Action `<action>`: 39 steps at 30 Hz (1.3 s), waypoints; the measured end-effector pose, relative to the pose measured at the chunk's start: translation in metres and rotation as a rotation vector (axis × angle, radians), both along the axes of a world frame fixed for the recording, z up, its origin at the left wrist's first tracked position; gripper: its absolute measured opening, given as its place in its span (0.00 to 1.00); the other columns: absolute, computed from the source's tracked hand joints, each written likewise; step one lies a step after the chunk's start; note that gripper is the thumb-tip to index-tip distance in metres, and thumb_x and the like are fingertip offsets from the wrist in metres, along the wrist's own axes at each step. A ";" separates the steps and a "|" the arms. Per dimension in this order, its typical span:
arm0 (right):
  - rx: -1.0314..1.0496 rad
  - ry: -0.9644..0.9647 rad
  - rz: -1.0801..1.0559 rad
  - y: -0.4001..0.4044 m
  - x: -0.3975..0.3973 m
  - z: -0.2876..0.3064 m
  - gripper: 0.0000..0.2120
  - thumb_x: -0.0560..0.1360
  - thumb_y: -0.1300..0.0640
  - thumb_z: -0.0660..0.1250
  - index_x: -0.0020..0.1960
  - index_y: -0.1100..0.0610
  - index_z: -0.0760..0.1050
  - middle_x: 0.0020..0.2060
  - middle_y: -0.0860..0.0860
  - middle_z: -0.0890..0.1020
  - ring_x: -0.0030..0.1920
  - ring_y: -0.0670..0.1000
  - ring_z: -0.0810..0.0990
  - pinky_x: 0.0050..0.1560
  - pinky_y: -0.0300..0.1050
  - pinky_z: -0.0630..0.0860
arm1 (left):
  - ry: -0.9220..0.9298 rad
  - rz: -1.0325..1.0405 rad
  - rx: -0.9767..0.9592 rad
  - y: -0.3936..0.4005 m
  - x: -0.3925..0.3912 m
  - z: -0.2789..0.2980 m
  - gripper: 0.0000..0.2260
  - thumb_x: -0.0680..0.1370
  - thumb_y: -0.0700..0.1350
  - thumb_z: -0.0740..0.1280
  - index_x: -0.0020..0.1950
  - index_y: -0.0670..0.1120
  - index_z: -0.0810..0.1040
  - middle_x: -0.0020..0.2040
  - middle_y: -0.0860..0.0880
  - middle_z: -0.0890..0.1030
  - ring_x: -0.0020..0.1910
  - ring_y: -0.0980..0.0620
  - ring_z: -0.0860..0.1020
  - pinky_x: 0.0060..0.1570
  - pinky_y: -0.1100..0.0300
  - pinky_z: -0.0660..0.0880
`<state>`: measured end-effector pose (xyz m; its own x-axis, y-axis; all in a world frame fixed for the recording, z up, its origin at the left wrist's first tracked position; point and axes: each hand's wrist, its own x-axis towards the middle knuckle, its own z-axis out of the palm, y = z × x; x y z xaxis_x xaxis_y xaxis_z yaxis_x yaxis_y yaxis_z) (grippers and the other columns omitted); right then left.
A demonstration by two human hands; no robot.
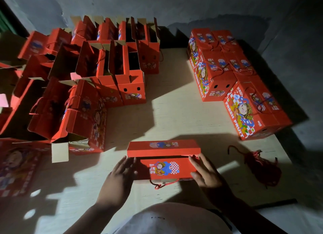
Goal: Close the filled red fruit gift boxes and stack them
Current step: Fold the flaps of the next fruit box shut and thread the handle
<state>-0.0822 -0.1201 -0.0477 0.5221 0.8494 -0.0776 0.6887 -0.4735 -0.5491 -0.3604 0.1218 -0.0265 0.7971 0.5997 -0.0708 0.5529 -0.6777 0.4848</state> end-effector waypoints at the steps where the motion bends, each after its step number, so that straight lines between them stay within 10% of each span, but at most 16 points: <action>1: 0.042 0.023 -0.031 0.003 0.002 0.002 0.25 0.83 0.48 0.68 0.79 0.41 0.69 0.82 0.45 0.59 0.81 0.47 0.61 0.78 0.43 0.63 | -0.072 0.050 -0.015 0.003 0.001 0.000 0.22 0.86 0.57 0.56 0.78 0.54 0.73 0.78 0.50 0.72 0.77 0.47 0.68 0.67 0.51 0.76; 6: 0.164 0.082 -0.173 0.016 0.013 0.003 0.22 0.76 0.50 0.77 0.68 0.54 0.81 0.69 0.49 0.77 0.72 0.53 0.76 0.71 0.51 0.73 | -0.269 0.351 -0.246 0.017 0.014 -0.003 0.09 0.78 0.42 0.75 0.54 0.56 0.83 0.60 0.53 0.81 0.48 0.59 0.83 0.43 0.59 0.82; 11: 0.146 0.232 -0.295 0.023 0.019 0.007 0.49 0.70 0.52 0.82 0.82 0.41 0.57 0.76 0.42 0.68 0.75 0.40 0.68 0.72 0.43 0.67 | -0.329 0.339 -0.238 0.027 0.019 -0.006 0.33 0.77 0.47 0.76 0.78 0.59 0.65 0.69 0.57 0.71 0.63 0.66 0.74 0.48 0.55 0.80; 16: 0.173 0.060 -0.110 0.021 0.025 0.007 0.27 0.73 0.52 0.80 0.69 0.50 0.77 0.78 0.44 0.67 0.76 0.40 0.67 0.75 0.45 0.68 | -0.095 -0.044 0.084 0.027 0.011 -0.016 0.36 0.83 0.40 0.67 0.84 0.63 0.55 0.84 0.52 0.60 0.79 0.48 0.65 0.64 0.52 0.79; 25: 0.086 -0.106 0.058 0.042 0.037 0.019 0.16 0.77 0.44 0.73 0.57 0.50 0.72 0.80 0.47 0.65 0.74 0.46 0.70 0.66 0.42 0.71 | -0.073 -0.066 0.030 0.039 0.035 -0.017 0.29 0.83 0.50 0.67 0.82 0.47 0.61 0.85 0.51 0.56 0.84 0.52 0.54 0.78 0.52 0.64; 28: 0.011 -0.126 0.127 0.059 0.039 0.020 0.19 0.81 0.48 0.70 0.69 0.51 0.72 0.80 0.48 0.64 0.77 0.50 0.68 0.74 0.45 0.68 | 0.064 -0.139 0.049 0.054 0.053 -0.013 0.33 0.85 0.53 0.64 0.85 0.48 0.53 0.84 0.55 0.45 0.85 0.54 0.47 0.80 0.50 0.62; 31: -0.080 -0.183 0.166 0.068 0.040 0.023 0.28 0.83 0.49 0.66 0.81 0.47 0.63 0.79 0.51 0.63 0.77 0.53 0.66 0.76 0.47 0.66 | 0.137 -0.228 0.076 0.061 0.067 -0.002 0.37 0.84 0.59 0.60 0.85 0.58 0.40 0.83 0.50 0.57 0.81 0.48 0.54 0.75 0.48 0.68; 39: -0.224 -0.332 0.202 0.072 0.026 0.023 0.28 0.86 0.50 0.58 0.84 0.45 0.54 0.78 0.58 0.59 0.78 0.59 0.60 0.71 0.52 0.73 | 0.252 -0.215 0.143 0.042 0.072 -0.003 0.34 0.80 0.66 0.47 0.82 0.66 0.35 0.79 0.41 0.57 0.79 0.37 0.53 0.69 0.39 0.73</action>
<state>-0.0564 -0.0484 -0.0246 0.3753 0.9181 -0.1275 0.9012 -0.3936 -0.1816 -0.2886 0.1643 -0.0298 0.8743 0.4381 -0.2091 0.4804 -0.8427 0.2430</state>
